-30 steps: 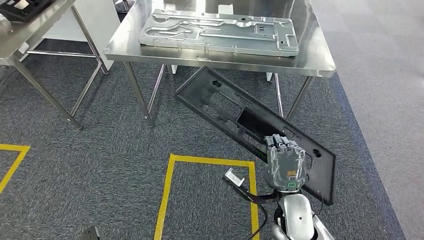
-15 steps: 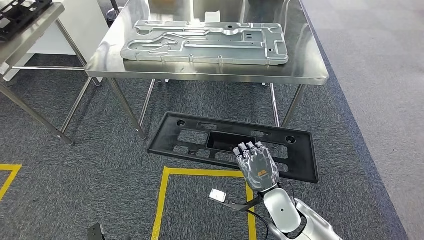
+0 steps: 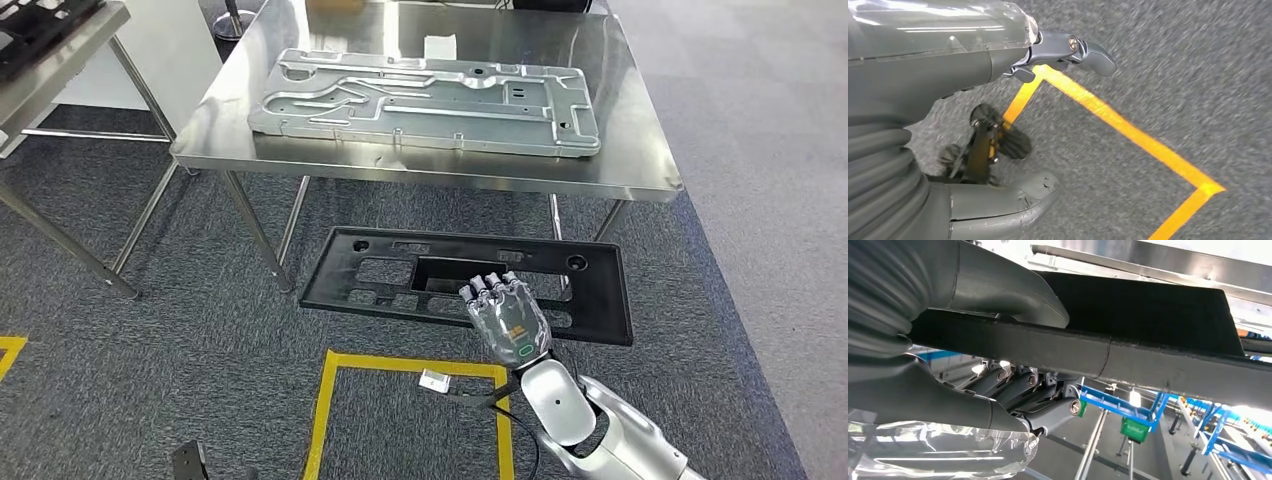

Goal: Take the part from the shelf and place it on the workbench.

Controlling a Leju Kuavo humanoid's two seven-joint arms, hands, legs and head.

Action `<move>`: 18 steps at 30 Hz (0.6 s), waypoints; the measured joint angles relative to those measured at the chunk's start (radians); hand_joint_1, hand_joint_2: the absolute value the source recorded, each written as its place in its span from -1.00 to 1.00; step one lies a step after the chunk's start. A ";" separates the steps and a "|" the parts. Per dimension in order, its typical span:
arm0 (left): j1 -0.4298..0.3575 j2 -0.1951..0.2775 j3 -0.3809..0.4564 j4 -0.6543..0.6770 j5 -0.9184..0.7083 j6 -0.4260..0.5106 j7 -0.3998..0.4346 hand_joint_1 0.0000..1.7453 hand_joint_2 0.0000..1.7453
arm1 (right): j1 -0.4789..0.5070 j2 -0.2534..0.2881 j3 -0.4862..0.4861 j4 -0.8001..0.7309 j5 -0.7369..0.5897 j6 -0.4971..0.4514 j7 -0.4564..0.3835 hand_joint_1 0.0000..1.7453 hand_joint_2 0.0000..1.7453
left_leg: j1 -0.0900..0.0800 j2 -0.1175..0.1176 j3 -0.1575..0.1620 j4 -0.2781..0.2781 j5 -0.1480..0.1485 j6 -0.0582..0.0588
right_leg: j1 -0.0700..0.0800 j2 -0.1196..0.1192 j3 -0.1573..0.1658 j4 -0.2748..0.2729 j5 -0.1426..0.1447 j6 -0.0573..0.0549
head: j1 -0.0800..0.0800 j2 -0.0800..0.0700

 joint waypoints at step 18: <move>-0.019 -0.002 -0.019 0.009 0.015 -0.032 -0.006 -1.00 1.00 | -0.164 -0.042 -0.036 -0.005 0.000 0.081 -0.140 1.00 1.00 | 0.002 0.010 -0.154 0.070 0.046 -0.040 | 0.009 0.004 0.219 -0.217 0.020 -0.046 | -0.007 0.000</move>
